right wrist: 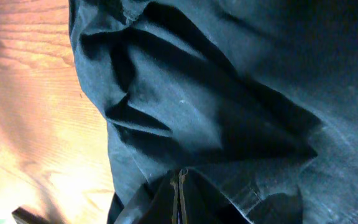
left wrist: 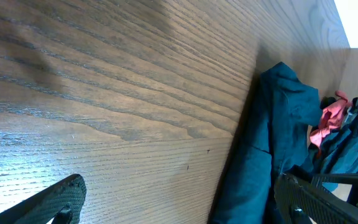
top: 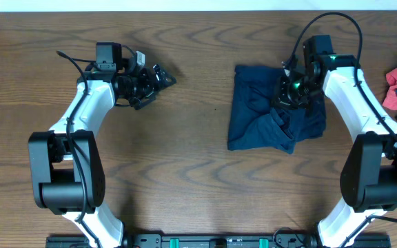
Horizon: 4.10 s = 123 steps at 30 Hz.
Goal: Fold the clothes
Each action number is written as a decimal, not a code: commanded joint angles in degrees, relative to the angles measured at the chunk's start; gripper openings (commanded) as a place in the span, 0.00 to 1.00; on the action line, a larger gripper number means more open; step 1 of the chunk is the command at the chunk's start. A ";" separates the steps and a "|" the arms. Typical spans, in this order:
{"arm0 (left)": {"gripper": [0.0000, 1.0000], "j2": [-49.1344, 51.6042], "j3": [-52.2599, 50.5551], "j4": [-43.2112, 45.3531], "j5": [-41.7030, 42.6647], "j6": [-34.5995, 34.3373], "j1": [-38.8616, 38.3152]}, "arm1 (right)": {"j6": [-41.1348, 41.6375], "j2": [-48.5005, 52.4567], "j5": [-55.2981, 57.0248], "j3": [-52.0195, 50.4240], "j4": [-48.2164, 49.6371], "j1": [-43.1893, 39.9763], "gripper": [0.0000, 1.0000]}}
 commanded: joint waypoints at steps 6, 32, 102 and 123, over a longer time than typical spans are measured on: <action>0.98 -1.07 1.07 -0.37 0.81 1.18 0.20 | 2.80 -0.28 1.49 -0.09 2.51 -1.46 0.01; 0.98 -1.07 1.07 -0.59 0.81 1.40 0.20 | 10.05 -0.22 2.10 14.69 -0.70 -13.25 0.02; 0.98 -1.07 1.07 -2.86 0.11 5.25 0.96 | 4.94 0.04 -12.57 -3.45 1.07 -9.33 0.93; 0.98 -1.07 1.07 -3.13 0.13 5.22 0.96 | 13.27 0.04 -3.34 -3.26 8.63 -12.66 0.02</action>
